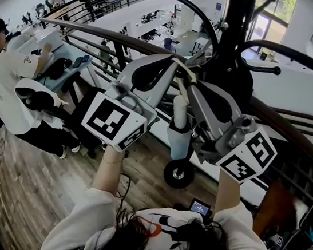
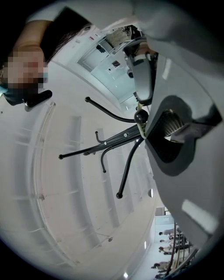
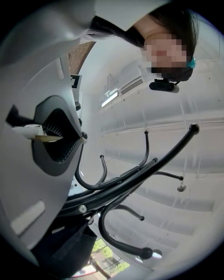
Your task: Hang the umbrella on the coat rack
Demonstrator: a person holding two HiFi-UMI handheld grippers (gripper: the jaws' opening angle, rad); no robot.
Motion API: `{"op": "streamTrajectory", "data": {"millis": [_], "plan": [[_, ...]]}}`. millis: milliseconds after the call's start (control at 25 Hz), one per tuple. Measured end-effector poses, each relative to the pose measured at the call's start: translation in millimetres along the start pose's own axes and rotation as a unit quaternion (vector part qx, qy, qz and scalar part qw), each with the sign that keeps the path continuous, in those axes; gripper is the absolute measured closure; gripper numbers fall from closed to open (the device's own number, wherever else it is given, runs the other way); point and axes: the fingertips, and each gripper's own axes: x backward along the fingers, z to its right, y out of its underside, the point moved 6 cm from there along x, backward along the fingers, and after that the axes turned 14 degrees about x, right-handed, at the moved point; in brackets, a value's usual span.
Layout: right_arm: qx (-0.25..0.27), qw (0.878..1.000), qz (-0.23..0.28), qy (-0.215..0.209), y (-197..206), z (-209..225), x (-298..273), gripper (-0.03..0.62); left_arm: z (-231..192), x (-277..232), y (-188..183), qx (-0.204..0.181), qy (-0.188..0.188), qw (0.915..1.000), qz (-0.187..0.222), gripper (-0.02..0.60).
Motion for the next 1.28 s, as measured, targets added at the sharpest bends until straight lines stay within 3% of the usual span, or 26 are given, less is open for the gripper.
{"op": "streamTrajectory", "data": {"millis": [240,520,760,880,1080,1160,1280], "plan": [[-0.016,0.999,-0.031,0.036,15,20,12,0.571,4,-17,29,0.009,0.02,0.9994,-0.027,0.581],[-0.027,0.997,-0.059,0.052,35,29,21,0.571,13,-27,39,0.02,0.06,0.9979,-0.012,0.581],[-0.011,0.995,-0.068,0.068,40,36,27,0.571,14,-35,49,0.06,0.076,0.9952,0.005,0.581],[-0.006,0.995,-0.07,0.068,40,33,27,0.571,16,-36,48,0.063,0.075,0.9951,0.009,0.578],[-0.003,0.995,-0.072,0.071,44,25,24,0.571,23,-32,48,0.029,0.059,0.9978,0.001,0.552],[-0.006,0.995,-0.067,0.074,45,23,26,0.534,25,-27,48,0.03,0.054,0.9981,-0.003,0.546],[-0.017,0.996,-0.048,0.077,41,17,34,0.536,26,-18,57,0.025,0.044,0.9986,-0.018,0.546]]}}
